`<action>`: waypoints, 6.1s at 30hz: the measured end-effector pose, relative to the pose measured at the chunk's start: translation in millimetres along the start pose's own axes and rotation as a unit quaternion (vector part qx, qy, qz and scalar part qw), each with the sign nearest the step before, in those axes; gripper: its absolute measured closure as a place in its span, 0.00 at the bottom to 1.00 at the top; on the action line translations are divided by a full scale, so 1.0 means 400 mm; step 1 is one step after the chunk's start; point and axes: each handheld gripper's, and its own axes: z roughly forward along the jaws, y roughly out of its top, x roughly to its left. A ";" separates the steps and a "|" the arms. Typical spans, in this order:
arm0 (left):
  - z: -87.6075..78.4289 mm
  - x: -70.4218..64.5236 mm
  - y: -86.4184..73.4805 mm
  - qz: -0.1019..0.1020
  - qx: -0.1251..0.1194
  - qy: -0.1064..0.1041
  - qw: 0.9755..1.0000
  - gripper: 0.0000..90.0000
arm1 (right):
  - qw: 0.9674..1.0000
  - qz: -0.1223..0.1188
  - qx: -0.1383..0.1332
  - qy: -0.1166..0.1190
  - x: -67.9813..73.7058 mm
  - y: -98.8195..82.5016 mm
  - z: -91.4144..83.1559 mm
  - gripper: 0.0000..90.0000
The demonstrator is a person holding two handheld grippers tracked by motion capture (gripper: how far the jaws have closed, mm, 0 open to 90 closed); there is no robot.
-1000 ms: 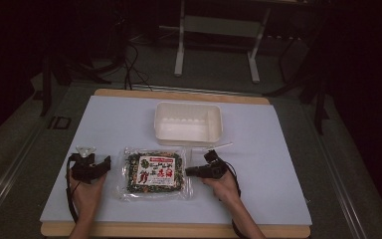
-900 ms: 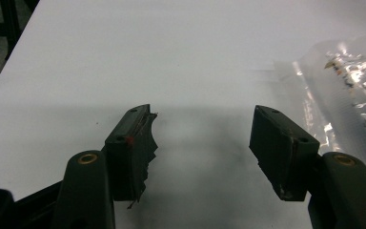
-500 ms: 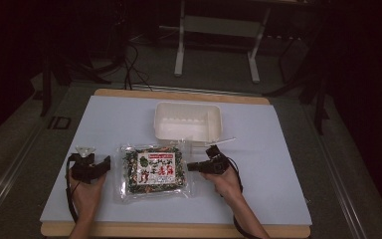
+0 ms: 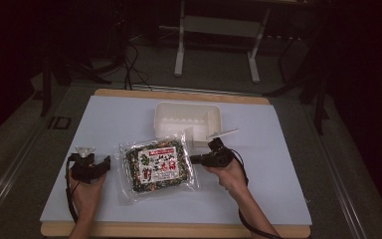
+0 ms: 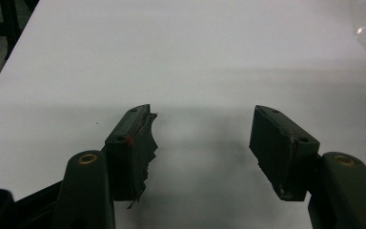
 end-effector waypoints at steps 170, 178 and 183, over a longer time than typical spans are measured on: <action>-0.002 -0.003 -0.001 0.005 -0.004 0.001 1.000 0.44 | 0.957 -0.277 -0.055 -0.060 0.093 0.444 -0.338 1.00; -0.001 -0.003 -0.001 0.005 -0.004 0.001 1.000 0.44 | 0.957 -0.275 -0.066 -0.058 0.089 0.456 -0.327 1.00; -0.001 -0.002 -0.001 0.006 -0.004 0.001 1.000 0.44 | 0.958 -0.272 -0.072 -0.058 0.086 0.468 -0.320 1.00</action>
